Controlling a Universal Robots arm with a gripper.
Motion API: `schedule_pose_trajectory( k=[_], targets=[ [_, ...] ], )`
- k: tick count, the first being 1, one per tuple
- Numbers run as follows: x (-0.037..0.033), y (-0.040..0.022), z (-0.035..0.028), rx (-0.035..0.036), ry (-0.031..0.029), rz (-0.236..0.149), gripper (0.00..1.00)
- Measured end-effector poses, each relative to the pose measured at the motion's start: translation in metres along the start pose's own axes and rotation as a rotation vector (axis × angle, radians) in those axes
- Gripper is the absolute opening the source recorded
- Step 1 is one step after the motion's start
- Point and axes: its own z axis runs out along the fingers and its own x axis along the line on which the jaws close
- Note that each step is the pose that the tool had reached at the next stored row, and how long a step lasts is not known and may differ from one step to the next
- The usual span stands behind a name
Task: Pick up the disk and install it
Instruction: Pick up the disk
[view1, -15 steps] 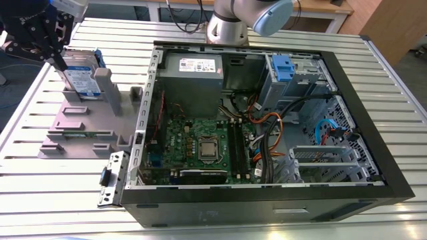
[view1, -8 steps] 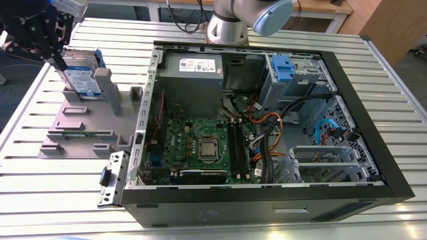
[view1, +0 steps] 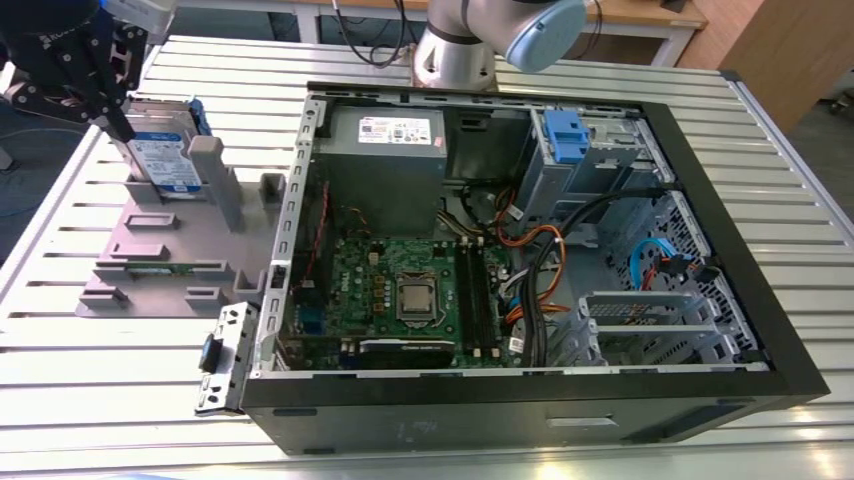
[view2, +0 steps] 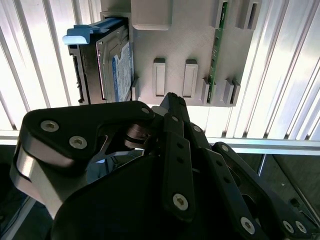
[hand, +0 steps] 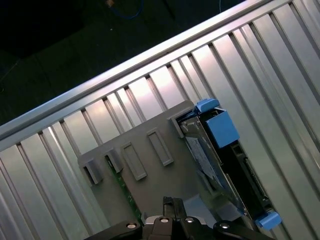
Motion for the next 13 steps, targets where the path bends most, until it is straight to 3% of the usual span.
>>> schedule_pose_trajectory(
  k=[13],
  targets=[
    [0.0000,0.0000,0.0000,-0.0002,0.0004,-0.012,0.11]
  ],
)
